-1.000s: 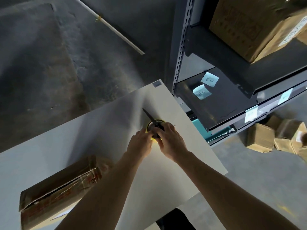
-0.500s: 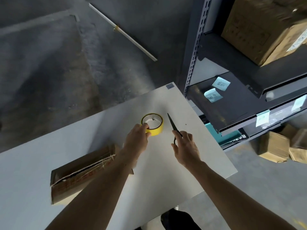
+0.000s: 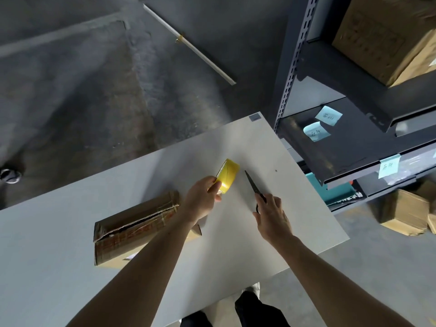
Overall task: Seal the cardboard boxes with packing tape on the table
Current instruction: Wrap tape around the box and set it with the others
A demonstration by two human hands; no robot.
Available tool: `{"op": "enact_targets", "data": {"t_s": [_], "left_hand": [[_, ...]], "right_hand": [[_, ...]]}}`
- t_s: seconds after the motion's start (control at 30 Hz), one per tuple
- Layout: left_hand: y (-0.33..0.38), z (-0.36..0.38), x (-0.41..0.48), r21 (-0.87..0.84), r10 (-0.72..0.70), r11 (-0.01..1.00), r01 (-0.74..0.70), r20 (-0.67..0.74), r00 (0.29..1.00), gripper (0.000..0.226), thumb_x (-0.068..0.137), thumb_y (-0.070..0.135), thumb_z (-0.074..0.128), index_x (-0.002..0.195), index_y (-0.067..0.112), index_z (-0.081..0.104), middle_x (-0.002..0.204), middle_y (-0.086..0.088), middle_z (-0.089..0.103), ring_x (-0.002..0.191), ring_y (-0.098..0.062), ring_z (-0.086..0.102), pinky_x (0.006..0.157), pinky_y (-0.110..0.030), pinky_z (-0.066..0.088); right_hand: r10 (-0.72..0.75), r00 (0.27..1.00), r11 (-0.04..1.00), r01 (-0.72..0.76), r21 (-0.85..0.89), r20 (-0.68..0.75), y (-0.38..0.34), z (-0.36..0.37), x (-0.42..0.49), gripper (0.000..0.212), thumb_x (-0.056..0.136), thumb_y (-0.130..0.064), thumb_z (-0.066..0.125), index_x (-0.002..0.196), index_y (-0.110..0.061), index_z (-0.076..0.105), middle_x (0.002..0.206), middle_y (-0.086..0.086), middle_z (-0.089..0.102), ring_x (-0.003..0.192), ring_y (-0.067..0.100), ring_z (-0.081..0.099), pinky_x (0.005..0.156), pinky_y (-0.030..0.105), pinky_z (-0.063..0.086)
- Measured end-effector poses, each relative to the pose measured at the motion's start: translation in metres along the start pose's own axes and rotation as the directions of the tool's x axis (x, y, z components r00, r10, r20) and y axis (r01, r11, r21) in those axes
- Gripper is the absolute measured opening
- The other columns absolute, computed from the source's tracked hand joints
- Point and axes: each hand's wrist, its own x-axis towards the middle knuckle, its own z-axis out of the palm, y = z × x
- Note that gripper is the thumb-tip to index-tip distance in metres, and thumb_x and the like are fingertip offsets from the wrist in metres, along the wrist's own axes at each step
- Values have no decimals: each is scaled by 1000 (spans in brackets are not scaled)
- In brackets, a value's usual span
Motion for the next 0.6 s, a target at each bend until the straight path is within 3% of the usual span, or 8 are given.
{"op": "enact_targets", "data": {"t_s": [0.17,0.3,0.37,0.43,0.47,0.6], "left_hand": [[8,-6,-10,-93,-28,995,33,55,998,23,103,24,49,101,4,61,91,-14,72,78,-21,72,87,-44,54],[11,-15,-15,9,21,1000,-22,120,993,16,101,20,53,97,7,62,79,-8,69,66,-15,66,82,-39,55],[14,-21,-19,75,62,994,-73,143,988,12,99,17,55,91,11,61,76,-3,66,62,-11,63,77,-33,55],[18,-26,-22,154,99,981,-122,145,984,9,98,17,57,89,16,60,76,-1,66,64,-12,63,71,-28,51],[20,-29,-24,193,111,972,-138,144,983,8,98,18,57,90,19,60,76,0,66,65,-12,63,69,-26,48],[27,-45,-31,273,155,943,-189,141,978,8,98,20,57,93,26,58,82,-3,69,73,-16,68,75,-31,51]], "right_hand": [[-24,1000,1000,24,-9,0,2,-1,0,48,96,-22,60,140,-11,46,137,10,42,126,30,39,97,44,51],[-55,959,982,103,161,-279,-17,-20,9,31,97,-21,59,123,-5,59,119,14,59,107,34,54,82,49,56],[-58,916,948,175,267,-396,-36,-41,16,30,101,-24,48,122,-5,60,115,12,63,103,32,57,94,36,49],[-87,914,912,233,337,-396,-57,-65,19,41,101,-34,41,128,-8,58,122,10,62,111,27,55,100,13,31],[-127,913,894,275,354,-388,-67,-74,21,44,101,-38,40,130,-9,56,126,8,61,115,23,52,101,11,29],[-370,821,824,506,255,-434,-91,-85,30,43,96,-43,54,118,-8,65,124,10,62,117,24,52,99,30,44]]}}
